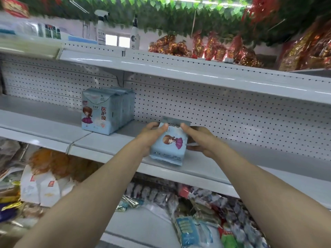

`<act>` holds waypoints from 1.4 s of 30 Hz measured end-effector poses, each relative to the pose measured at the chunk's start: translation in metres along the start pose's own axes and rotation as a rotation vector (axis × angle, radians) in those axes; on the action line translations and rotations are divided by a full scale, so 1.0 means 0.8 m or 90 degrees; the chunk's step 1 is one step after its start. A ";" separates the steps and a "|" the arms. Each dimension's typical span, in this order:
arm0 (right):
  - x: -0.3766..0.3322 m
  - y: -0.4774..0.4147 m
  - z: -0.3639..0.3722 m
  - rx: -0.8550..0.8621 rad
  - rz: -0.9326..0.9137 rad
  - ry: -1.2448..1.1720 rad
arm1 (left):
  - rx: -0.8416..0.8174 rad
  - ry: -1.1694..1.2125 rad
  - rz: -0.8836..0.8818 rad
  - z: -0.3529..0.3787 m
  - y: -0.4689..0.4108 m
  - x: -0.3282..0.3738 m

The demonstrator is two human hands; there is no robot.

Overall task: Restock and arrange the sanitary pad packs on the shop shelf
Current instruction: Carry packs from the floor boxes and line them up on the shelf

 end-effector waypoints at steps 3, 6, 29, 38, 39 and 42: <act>-0.006 0.000 -0.003 -0.013 -0.008 -0.019 | 0.013 0.010 0.027 0.001 -0.003 0.001; -0.015 -0.002 -0.006 -0.029 -0.018 -0.046 | 0.022 0.021 0.072 0.000 -0.014 0.005; -0.006 -0.045 0.034 0.133 0.117 -0.098 | 0.013 0.029 -0.035 -0.039 -0.076 0.005; 0.022 -0.058 0.046 0.128 0.145 -0.137 | -0.061 -0.050 -0.152 -0.042 -0.079 -0.015; 0.025 -0.060 0.046 0.134 0.141 -0.149 | -0.075 -0.045 -0.152 -0.042 -0.079 -0.015; 0.030 -0.064 0.042 0.153 0.114 -0.163 | -0.111 -0.003 -0.137 -0.042 -0.079 -0.008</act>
Point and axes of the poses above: each hand's wrist, its own y-axis away from the middle knuckle, its own z-axis out of the palm, x = y × z, the point moved 3 cm from there along -y, towards the middle knuckle, and after that the axes turned 1 degree about -y, right-handed, at the moved point
